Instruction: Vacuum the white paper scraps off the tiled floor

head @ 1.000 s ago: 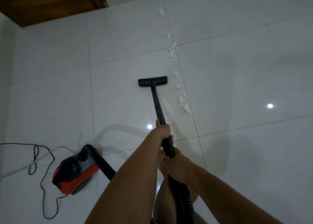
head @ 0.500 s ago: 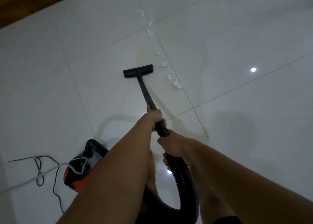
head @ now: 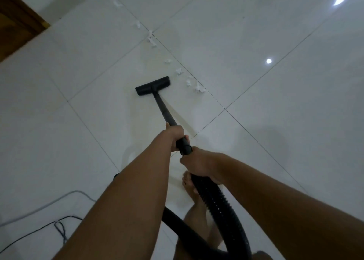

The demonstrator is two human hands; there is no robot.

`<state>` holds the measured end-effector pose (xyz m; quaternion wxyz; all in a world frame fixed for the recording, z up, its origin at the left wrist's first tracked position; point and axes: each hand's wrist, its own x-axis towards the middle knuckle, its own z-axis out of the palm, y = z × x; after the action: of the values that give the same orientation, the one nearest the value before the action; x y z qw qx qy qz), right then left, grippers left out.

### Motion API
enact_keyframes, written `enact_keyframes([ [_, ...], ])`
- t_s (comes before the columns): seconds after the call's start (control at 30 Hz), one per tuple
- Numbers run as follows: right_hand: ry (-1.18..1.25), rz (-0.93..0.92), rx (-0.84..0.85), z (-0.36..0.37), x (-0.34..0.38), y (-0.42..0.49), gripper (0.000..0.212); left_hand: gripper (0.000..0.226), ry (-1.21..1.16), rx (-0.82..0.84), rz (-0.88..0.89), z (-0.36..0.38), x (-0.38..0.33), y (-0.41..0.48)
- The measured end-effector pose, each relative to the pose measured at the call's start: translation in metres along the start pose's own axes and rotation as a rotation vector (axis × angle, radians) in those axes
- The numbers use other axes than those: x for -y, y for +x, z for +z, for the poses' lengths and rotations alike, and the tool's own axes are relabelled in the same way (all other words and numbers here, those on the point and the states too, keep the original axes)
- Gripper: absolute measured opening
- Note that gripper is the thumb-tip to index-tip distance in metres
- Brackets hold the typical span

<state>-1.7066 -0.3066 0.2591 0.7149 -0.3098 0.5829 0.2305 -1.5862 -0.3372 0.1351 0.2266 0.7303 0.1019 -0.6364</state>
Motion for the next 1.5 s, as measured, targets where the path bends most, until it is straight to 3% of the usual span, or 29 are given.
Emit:
enact_keyframes([
  [0.2,0.005,0.062,-0.026,0.017,-0.058,-0.019,0.035,0.067,0.07,0.025,0.035,0.011,0.056,-0.014],
  [0.5,0.125,-0.043,-0.082,0.055,-0.195,-0.071,0.053,0.066,0.318,0.085,-0.001,0.042,0.193,-0.065],
  [0.7,0.014,-0.141,-0.123,0.07,-0.246,-0.096,0.042,0.067,0.363,0.124,-0.012,0.056,0.241,-0.086],
  [1.0,0.193,-0.128,-0.168,0.069,-0.26,-0.072,0.044,0.062,0.444,0.14,0.03,0.066,0.243,-0.078],
  [1.17,0.273,-0.151,-0.154,0.055,-0.251,-0.051,0.059,0.062,0.431,0.147,0.056,0.073,0.226,-0.065],
  [1.5,0.244,-0.222,-0.189,0.022,-0.214,-0.031,0.072,0.063,0.422,0.13,0.08,0.091,0.176,-0.041],
])
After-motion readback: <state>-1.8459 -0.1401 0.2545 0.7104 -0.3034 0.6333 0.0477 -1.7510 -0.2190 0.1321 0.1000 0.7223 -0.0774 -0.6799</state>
